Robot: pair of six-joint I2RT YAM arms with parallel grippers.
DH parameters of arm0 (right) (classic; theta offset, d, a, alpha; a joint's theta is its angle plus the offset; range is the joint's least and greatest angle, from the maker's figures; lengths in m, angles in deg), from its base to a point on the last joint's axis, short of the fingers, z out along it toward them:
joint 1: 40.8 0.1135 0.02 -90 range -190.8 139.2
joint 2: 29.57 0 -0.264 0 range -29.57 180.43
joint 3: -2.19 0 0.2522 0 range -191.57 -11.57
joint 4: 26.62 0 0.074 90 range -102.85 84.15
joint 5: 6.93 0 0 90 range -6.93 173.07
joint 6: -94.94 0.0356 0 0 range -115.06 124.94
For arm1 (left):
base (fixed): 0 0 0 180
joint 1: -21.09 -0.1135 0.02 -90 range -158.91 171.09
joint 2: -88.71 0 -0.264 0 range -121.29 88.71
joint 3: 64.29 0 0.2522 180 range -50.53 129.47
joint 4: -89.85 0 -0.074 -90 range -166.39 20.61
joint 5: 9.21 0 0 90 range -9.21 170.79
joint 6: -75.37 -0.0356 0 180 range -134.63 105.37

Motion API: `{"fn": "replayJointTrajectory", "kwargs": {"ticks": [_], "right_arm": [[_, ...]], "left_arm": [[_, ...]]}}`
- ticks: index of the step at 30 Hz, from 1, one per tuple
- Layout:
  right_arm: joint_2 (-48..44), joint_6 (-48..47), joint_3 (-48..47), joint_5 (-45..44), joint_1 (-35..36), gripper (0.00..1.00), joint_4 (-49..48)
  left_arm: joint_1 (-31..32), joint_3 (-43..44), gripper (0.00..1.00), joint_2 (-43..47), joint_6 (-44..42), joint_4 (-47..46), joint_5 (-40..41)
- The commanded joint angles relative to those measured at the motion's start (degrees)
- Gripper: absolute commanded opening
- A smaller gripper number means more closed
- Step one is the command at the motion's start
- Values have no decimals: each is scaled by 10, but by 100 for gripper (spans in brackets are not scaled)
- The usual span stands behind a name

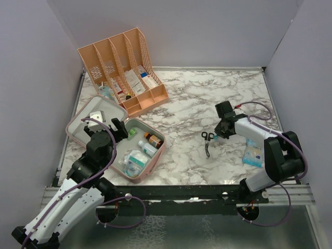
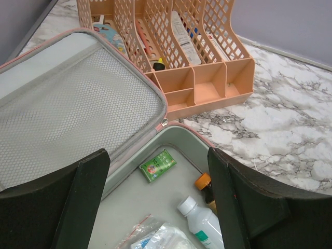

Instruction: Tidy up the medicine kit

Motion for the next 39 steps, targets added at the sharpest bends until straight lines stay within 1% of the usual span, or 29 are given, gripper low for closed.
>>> {"fn": "replayJointTrajectory", "kwargs": {"ticks": [1, 4, 6, 8, 10, 15, 20, 24, 30, 39], "right_arm": [[-9, -63, -49, 100, -2, 13, -35], [-19, -75, -59, 168, 10, 13, -70], [-14, -69, -80, 215, 23, 13, -76], [-4, -60, -106, 236, 59, 13, -82], [6, -47, -136, 237, 101, 13, -87], [43, -5, -200, 222, 205, 13, -118], [107, 30, -274, 146, 309, 13, -130], [174, 59, -331, 88, 366, 13, -124], [267, 100, -427, 68, 398, 15, -69], [333, 131, -478, 43, 421, 16, -50]], "left_arm": [[-2, 1, 80, -4, 5, -5, 6], [-2, 1, 80, -5, 7, -6, 4], [-2, 1, 80, -5, 8, -6, 4], [-2, 0, 80, -5, 9, -6, 4], [-2, 1, 80, -6, 10, -5, 3], [-2, 1, 80, -3, 12, -3, 3], [-2, 1, 80, 1, 13, 1, 6], [-2, 6, 80, 6, 17, 10, 10], [-2, 18, 80, 18, 22, 30, 18], [-2, 24, 80, 20, 28, 41, 21]]}}
